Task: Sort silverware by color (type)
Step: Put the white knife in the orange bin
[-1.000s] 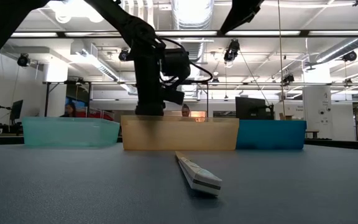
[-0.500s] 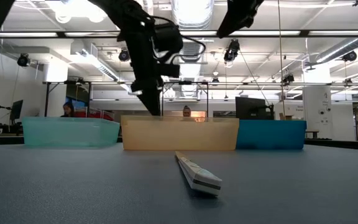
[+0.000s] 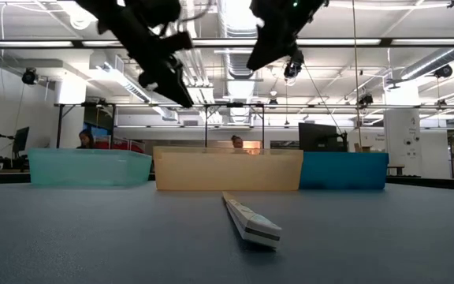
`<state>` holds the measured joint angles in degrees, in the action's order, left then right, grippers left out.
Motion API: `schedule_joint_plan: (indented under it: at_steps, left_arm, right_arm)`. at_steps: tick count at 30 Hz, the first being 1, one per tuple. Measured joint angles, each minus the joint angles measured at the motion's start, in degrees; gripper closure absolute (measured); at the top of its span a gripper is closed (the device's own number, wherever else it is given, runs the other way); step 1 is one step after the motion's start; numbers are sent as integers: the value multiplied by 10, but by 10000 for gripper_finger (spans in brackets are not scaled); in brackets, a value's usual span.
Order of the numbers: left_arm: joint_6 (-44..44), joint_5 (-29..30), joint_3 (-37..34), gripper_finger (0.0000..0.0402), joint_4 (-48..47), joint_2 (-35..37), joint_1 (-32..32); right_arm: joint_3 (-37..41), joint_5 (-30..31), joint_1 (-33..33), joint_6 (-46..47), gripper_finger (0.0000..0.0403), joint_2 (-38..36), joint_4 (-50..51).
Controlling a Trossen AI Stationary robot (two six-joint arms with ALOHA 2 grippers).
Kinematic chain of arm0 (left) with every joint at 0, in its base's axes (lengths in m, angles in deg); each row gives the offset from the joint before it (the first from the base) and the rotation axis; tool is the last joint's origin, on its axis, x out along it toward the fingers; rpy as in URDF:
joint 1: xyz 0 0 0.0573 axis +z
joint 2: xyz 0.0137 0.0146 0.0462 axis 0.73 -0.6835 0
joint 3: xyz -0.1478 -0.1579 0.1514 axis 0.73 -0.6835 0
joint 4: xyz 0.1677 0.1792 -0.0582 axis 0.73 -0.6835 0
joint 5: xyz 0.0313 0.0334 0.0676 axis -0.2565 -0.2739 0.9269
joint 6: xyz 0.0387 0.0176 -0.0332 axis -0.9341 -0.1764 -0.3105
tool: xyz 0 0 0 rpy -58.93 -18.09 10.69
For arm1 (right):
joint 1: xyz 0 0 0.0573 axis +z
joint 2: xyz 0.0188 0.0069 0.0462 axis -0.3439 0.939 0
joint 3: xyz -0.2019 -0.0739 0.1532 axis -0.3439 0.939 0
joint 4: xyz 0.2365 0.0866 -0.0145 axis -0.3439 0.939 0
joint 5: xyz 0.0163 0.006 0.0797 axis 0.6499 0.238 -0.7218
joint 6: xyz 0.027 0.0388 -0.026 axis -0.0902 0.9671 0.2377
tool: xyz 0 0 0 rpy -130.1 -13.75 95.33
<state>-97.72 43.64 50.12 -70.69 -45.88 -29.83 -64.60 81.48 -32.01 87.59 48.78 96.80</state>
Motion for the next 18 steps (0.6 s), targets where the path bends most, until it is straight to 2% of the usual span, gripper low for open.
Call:
schedule_joint_plan:
  at_steps: [11,18]
  left_arm:
    - [-35,-15,-141,294,114,163,0]
    - [-32,-15,-188,294,161,218,0]
  right_arm:
    - [0,-5,0,39,354,74,-70]
    - [-14,-87,2,88,375,107,-80]
